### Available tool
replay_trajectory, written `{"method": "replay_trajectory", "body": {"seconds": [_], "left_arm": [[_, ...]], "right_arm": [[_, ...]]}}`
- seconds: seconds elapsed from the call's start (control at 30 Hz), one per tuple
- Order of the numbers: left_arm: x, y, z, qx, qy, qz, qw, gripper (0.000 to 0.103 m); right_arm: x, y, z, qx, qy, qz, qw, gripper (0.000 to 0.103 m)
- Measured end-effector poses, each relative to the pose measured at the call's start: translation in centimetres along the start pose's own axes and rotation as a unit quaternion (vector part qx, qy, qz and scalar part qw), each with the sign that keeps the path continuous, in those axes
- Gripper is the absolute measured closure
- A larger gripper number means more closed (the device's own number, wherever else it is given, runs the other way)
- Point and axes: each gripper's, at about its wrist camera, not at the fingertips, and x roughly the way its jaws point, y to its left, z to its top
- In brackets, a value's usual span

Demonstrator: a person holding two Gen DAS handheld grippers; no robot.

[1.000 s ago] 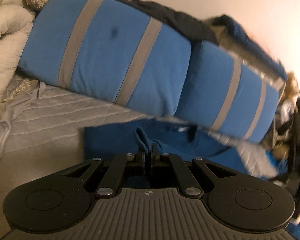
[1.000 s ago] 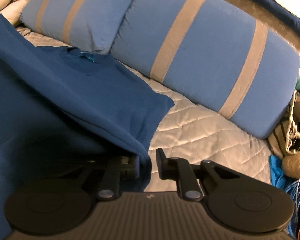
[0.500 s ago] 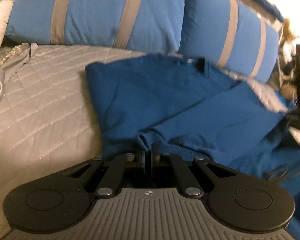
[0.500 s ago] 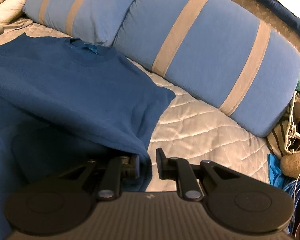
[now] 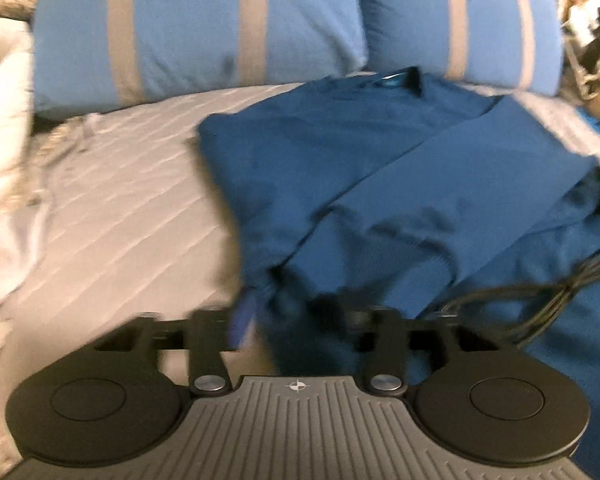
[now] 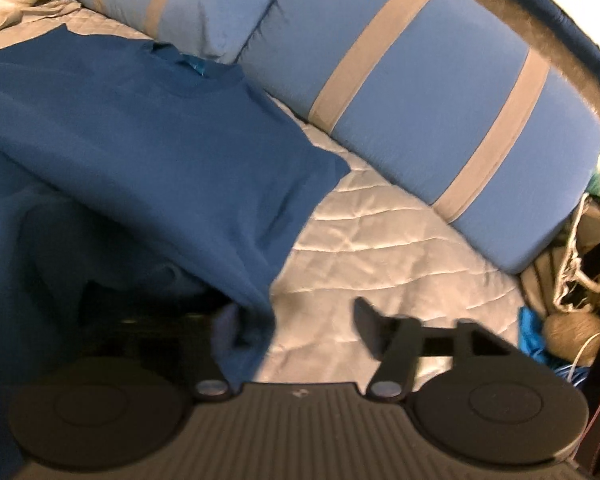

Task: Fold clothes

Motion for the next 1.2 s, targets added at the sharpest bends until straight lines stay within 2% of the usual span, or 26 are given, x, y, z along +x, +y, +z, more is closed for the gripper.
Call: {"method": "replay_trajectory", "body": {"seconds": [0.03,0.13,0.27,0.37,0.5,0.57,0.63,0.73,0.83,0.97,1.07,1.2], "left_arm": [[-0.5,0.2,-0.4,0.001,-0.003,0.006,1.0000,0.033],[-2.1,1.3,-1.4,-0.015,-0.012,-0.003,0.9998,0.033],[-4.6,2.7,-1.6,-0.070,-0.045,-0.008,0.9965,0.033],[-6.3,3.5,-1.5,-0.114,-0.076,-0.015,0.9904,0.033],[-9.0,3.8,-0.7,-0.142,-0.115,-0.011,0.9830,0.033],[-10.5,3.9,0.0,-0.142,-0.132,-0.011,0.9809,0.032],[-12.1,3.8,1.1,-0.135,-0.151,-0.009,0.9792,0.031],[-15.0,3.7,3.1,-0.118,-0.182,-0.002,0.9762,0.031],[-18.6,4.0,5.3,-0.117,-0.218,-0.004,0.9689,0.030],[-24.6,4.1,7.5,-0.114,-0.265,0.005,0.9575,0.027],[-29.1,3.4,7.8,-0.094,-0.289,0.028,0.9523,0.025],[-34.7,2.5,7.8,-0.074,-0.314,0.050,0.9453,0.023]], "right_arm": [[-0.6,-0.5,-0.1,0.005,-0.006,-0.001,1.000,0.017],[-2.1,-2.2,-0.1,0.033,-0.028,0.002,0.999,0.012],[-2.7,-4.4,0.6,0.110,-0.048,0.016,0.993,0.006],[-1.4,-4.7,1.0,0.143,-0.034,0.012,0.989,0.005],[1.4,-3.3,0.8,0.128,0.035,-0.008,0.991,0.004],[1.7,-2.7,0.6,0.115,0.041,-0.022,0.992,0.004],[0.5,-3.4,0.8,0.126,0.022,-0.033,0.991,0.004],[-2.5,-5.5,1.5,0.143,-0.024,-0.052,0.988,0.004],[-7.4,-8.5,2.6,0.161,-0.083,-0.081,0.980,0.003],[-15.5,-13.2,4.0,0.200,-0.166,-0.112,0.959,0.000],[-23.0,-16.8,4.4,0.226,-0.220,-0.124,0.941,0.000],[-32.6,-20.1,3.7,0.227,-0.281,-0.149,0.921,0.000]]}}
